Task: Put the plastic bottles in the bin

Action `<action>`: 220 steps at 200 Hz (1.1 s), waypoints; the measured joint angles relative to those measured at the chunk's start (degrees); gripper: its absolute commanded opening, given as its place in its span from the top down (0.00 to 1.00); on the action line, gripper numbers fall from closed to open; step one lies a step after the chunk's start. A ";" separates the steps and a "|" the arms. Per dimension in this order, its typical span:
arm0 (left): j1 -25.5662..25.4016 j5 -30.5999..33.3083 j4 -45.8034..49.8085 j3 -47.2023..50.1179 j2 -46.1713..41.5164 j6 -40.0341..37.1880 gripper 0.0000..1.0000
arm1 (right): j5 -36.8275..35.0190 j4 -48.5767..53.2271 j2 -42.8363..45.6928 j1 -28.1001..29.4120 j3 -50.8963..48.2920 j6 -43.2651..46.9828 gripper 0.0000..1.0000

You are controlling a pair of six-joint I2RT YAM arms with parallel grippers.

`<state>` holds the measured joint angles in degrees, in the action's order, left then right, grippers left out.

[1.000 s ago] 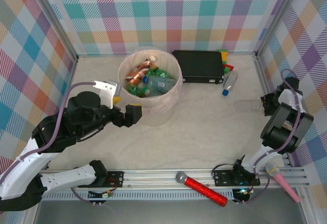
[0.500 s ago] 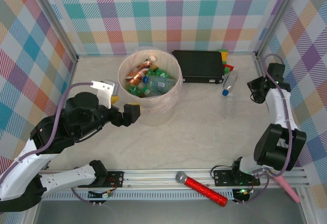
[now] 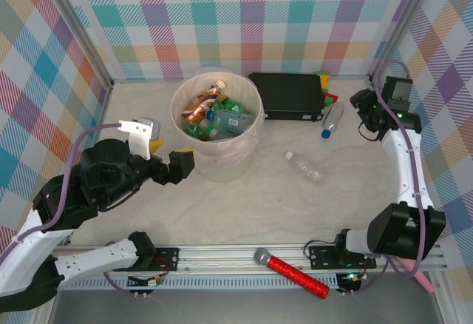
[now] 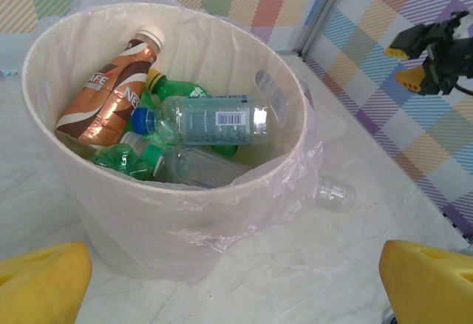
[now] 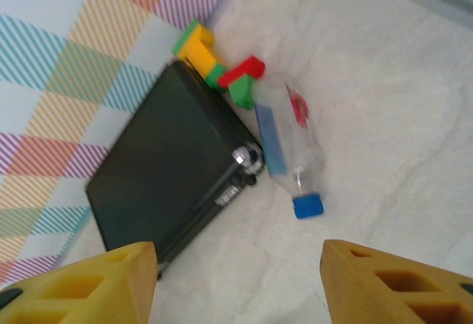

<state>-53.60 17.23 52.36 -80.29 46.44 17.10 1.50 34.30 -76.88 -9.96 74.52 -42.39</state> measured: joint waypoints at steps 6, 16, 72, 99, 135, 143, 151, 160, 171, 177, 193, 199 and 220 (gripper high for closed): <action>0.00 0.00 0.02 0.02 0.09 0.00 0.00 | 0.17 0.02 0.00 0.66 -1.20 0.39 0.34; 0.00 0.00 0.00 0.02 0.17 -0.02 0.00 | 0.31 0.24 0.00 2.43 -3.41 1.51 0.32; 0.00 -0.04 -0.44 0.44 0.83 -0.02 0.00 | -3.56 4.28 1.92 19.61 -11.89 11.82 0.18; 0.00 -0.09 -0.46 0.66 1.20 -0.02 0.00 | -7.04 7.32 2.38 29.42 -13.16 16.87 0.12; 0.00 -0.24 -0.46 0.66 1.33 -0.02 0.01 | -8.85 11.17 1.90 36.96 -15.02 21.09 0.00; 0.00 -0.22 -0.46 0.66 1.27 0.00 0.00 | -9.09 11.78 1.40 38.38 -15.61 21.75 0.00; 0.00 -0.24 -0.46 0.66 1.16 0.00 0.00 | -9.35 12.44 0.72 39.58 -16.15 22.01 0.00; 0.00 -0.24 -0.46 0.66 1.07 0.00 0.00 | -9.81 13.20 -0.42 40.85 -16.70 22.25 0.01; 0.00 -0.24 -0.48 0.66 0.94 0.00 0.00 | -10.56 14.08 -2.36 41.88 -16.81 22.36 0.01; 0.00 -0.22 -0.52 0.66 0.90 0.00 0.00 | -10.82 14.25 -3.39 42.34 -16.79 22.40 0.01; 0.00 -0.28 -0.76 0.66 0.85 0.00 0.00 | -12.15 14.47 -6.27 42.73 -16.72 22.58 0.01; 0.00 -0.28 -0.87 0.66 0.85 -0.02 0.00 | -12.94 14.53 -7.19 42.71 -16.61 22.62 0.01; 0.00 -0.28 -1.25 0.66 0.79 0.00 0.01 | -16.98 14.82 -10.69 42.71 -14.69 23.02 0.01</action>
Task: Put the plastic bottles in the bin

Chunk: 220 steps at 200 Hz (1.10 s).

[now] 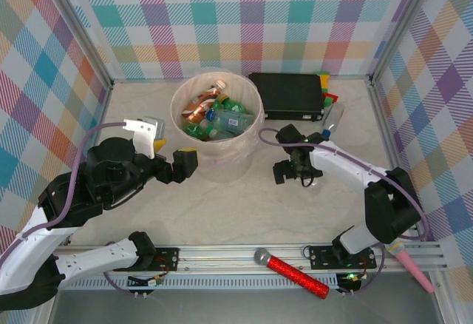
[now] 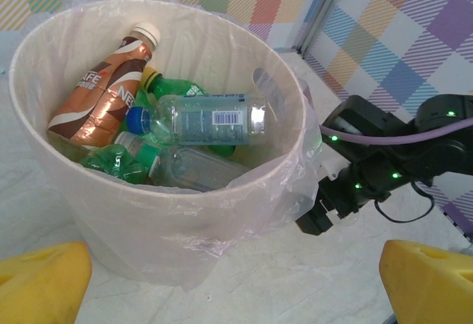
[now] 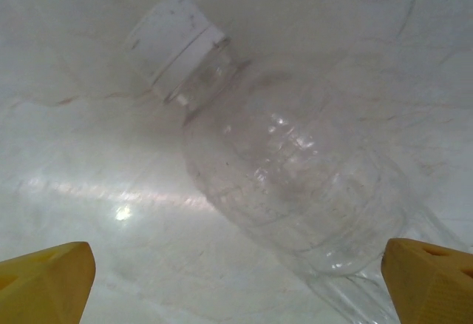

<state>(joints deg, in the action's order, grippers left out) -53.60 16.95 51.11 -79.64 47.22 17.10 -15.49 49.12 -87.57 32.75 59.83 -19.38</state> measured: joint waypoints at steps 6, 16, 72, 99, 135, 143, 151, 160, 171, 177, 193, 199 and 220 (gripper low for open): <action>0.00 0.02 -0.07 0.00 -0.07 0.00 0.00 | -1.36 -0.02 -1.07 -0.02 0.83 0.09 0.01; 0.00 0.02 -0.04 0.00 -0.24 0.00 0.00 | -3.48 -0.09 -2.89 -0.26 2.16 0.15 0.01; 0.00 0.07 -0.04 0.33 -1.51 -0.02 0.00 | -9.16 -1.73 -9.92 -2.99 5.14 0.61 0.03; 0.00 0.09 -0.04 0.46 -1.51 -0.02 0.00 | -9.40 -2.38 -12.31 -4.72 7.87 1.09 0.10; 0.00 0.24 -0.02 0.66 -1.51 -0.02 0.01 | -7.82 -3.30 -13.66 -7.80 10.45 2.29 0.20; 0.00 0.26 -0.02 0.66 -1.49 -0.02 0.00 | -7.32 -3.56 -13.94 -8.57 10.78 2.29 0.20; 0.00 0.26 -0.02 0.66 -1.51 -0.02 0.00 | -6.73 -3.82 -14.14 -9.09 10.82 2.38 0.20; 0.00 0.28 -0.02 0.66 -1.51 -0.02 0.00 | -6.34 -3.91 -14.29 -9.51 10.82 2.47 0.20; 0.00 0.28 -0.07 0.72 -1.51 -0.02 0.00 | -5.99 -3.98 -14.40 -9.92 10.80 2.56 0.22; 0.00 0.28 -0.04 0.76 -1.51 -0.02 0.01 | -5.81 -4.07 -14.40 -9.94 10.80 2.58 0.25; 0.00 0.26 -0.13 1.03 -1.49 -0.04 0.00 | -4.96 -4.31 -14.53 -10.14 10.80 2.78 0.28; 0.00 0.26 -0.11 1.14 -1.46 -0.04 0.00 | -4.74 -4.44 -14.73 -10.36 10.82 2.73 0.28; 0.00 0.24 -0.11 1.14 -1.09 -0.04 0.00 | -4.02 -4.46 -16.61 -11.10 11.56 2.80 0.32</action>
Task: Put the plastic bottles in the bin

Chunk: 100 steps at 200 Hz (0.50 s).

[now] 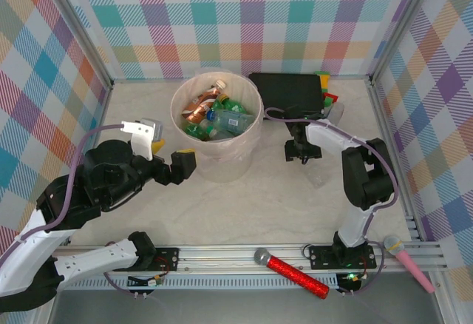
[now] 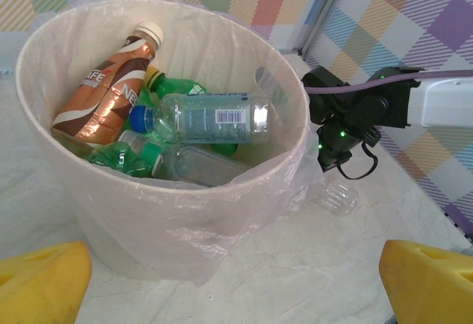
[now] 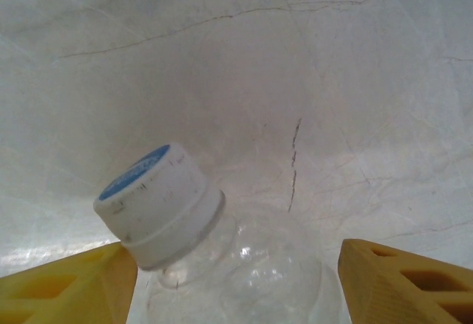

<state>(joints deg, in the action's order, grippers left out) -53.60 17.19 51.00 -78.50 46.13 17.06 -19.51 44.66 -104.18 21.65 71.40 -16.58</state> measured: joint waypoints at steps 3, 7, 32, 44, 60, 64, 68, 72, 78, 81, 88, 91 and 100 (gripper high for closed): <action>0.00 0.00 0.00 0.00 0.04 0.00 0.00 | 0.07 0.00 -0.31 -0.20 0.17 0.13 0.32; 0.00 0.00 0.00 0.00 0.15 0.00 0.01 | 0.17 -0.04 -0.85 -0.48 0.44 0.20 0.32; 0.00 0.00 0.00 0.00 0.31 0.00 0.00 | 0.68 0.02 -3.78 -1.84 2.73 0.66 0.39; 0.00 0.00 0.00 0.00 0.28 0.02 0.00 | 0.66 0.04 -5.11 -2.19 4.24 0.90 0.44; 0.00 0.02 0.02 0.00 0.24 0.00 0.01 | 0.68 0.00 -6.34 -2.47 5.84 1.03 0.50; 0.00 0.02 0.02 0.00 0.24 0.02 0.01 | 0.70 0.02 -6.56 -2.47 6.12 1.11 0.53; 0.00 0.04 0.04 0.00 0.24 0.02 0.00 | 0.70 -0.02 -6.69 -2.47 6.36 1.38 0.55; 0.00 0.02 0.07 0.02 0.24 0.00 0.00 | 0.74 -0.02 -6.78 -2.47 6.54 0.94 0.57; 0.00 0.04 0.07 0.02 0.24 0.00 0.00 | 0.81 0.00 -6.80 -2.47 6.71 1.07 0.60; 0.00 0.04 0.07 0.02 0.24 0.00 0.00 | 0.87 0.00 -6.80 -2.47 6.73 1.31 0.62; 0.00 0.07 0.07 0.04 0.17 0.02 0.00 | 1.05 0.02 -6.80 -2.49 6.80 1.33 0.66; 0.00 0.07 0.07 0.04 0.17 0.02 0.00 | 1.11 0.00 -6.80 -2.49 6.84 1.09 0.66; 0.00 0.07 0.09 0.04 0.13 0.02 0.00 | 1.33 0.00 -6.80 -2.58 6.84 1.20 0.73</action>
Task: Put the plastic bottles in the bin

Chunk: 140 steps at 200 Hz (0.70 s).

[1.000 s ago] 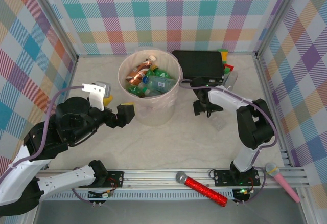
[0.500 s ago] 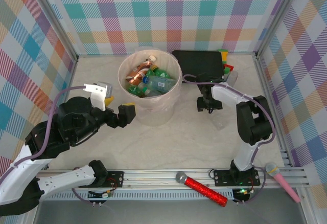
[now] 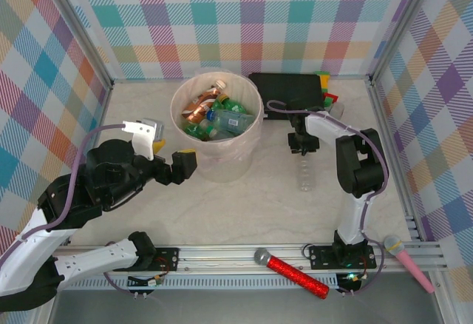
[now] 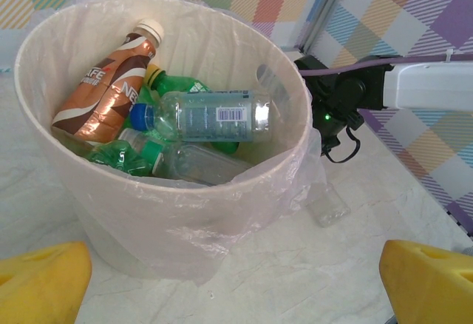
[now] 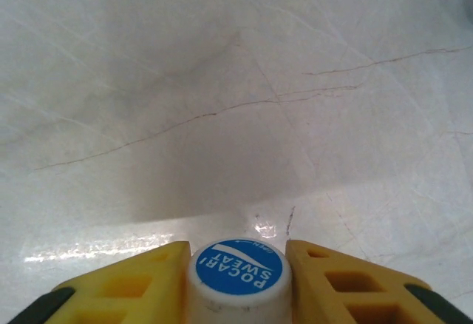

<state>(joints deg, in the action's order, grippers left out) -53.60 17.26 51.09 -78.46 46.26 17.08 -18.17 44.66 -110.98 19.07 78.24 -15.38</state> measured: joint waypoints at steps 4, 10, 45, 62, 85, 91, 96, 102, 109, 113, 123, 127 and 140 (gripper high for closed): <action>0.00 0.02 0.00 0.00 0.00 -0.02 0.00 | 0.04 0.07 0.00 0.00 0.00 -0.02 0.76; 0.00 0.11 0.00 0.00 0.00 0.00 0.00 | 0.17 0.09 0.02 0.00 0.00 0.20 0.78; 0.00 0.37 -0.02 0.00 0.02 -0.02 0.00 | 0.52 0.07 0.83 0.00 -0.13 -0.24 0.81; 0.00 0.35 -0.02 0.00 0.13 -0.02 0.00 | 0.72 0.02 2.91 0.00 -0.61 -0.44 0.82; 0.00 0.35 -0.02 0.00 0.28 0.00 0.00 | 0.87 -0.11 8.61 0.00 -1.25 -0.68 0.81; 0.00 0.35 -0.04 0.00 0.28 0.00 0.00 | 0.87 -0.26 10.43 0.00 -1.42 -0.83 0.80; 0.00 0.37 -0.04 0.00 0.35 0.00 0.00 | 0.92 -0.48 12.09 0.00 -1.55 -0.87 0.80; 0.00 0.35 -0.07 0.00 0.39 0.00 0.00 | 1.05 -0.92 14.25 0.00 -1.81 -0.92 0.80; 0.00 0.35 -0.07 0.00 0.46 0.00 0.00 | 1.20 -1.38 16.55 0.00 -2.05 -0.98 0.80; 0.00 0.35 -0.07 0.00 0.50 0.00 0.00 | 1.22 -1.73 18.03 0.00 -2.23 -1.07 0.80; 0.00 0.35 -0.11 0.00 0.61 0.00 0.00 | 1.44 -2.45 21.59 0.00 -2.40 -1.11 0.80; 0.00 0.35 -0.13 0.00 0.68 0.00 0.00 | 1.46 -2.71 22.95 0.00 -2.43 -1.11 0.80; 0.00 0.35 -0.20 0.00 0.90 0.00 0.00 | 1.77 -3.87 27.19 0.00 -2.43 -1.09 0.79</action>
<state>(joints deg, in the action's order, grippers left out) -53.60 17.61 50.89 -78.46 47.16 17.08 -16.40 40.80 -83.79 19.07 75.81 -16.47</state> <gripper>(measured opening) 0.996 0.253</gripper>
